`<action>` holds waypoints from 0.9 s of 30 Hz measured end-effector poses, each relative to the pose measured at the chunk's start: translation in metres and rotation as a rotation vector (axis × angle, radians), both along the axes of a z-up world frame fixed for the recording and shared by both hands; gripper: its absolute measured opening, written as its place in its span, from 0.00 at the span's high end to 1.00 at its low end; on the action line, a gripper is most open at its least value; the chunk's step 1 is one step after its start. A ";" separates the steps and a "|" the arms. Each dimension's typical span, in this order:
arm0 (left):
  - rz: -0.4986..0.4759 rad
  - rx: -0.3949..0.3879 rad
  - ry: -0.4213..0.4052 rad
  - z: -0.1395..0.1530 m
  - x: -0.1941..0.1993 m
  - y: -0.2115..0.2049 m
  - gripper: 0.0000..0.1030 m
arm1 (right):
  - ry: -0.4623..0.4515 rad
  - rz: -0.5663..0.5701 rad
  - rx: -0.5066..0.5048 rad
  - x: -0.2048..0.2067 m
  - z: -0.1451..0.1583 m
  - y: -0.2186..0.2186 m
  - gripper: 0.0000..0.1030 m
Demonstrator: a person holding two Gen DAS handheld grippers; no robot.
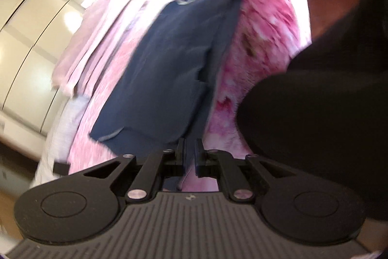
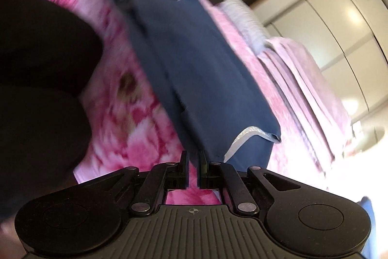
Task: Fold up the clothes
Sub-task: 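Lift the dress side with both grippers and fold it lengthwise over the body, then open both grippers and release the folded navy dress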
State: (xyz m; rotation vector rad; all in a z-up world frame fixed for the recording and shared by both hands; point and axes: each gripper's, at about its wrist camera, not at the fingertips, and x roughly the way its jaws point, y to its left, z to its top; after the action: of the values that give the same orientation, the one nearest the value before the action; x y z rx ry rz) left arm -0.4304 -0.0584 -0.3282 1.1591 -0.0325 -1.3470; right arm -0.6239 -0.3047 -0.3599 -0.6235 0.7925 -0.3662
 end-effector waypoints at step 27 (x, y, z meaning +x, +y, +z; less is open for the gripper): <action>0.214 -0.093 0.173 0.033 0.079 0.022 0.90 | -0.226 -0.038 0.365 0.082 0.064 0.030 0.98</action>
State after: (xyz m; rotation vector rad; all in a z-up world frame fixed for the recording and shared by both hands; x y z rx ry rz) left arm -0.3512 -0.0359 -0.2949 0.9374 0.1490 -1.2369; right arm -0.5416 -0.2747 -0.2957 -0.2206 0.6339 -0.3100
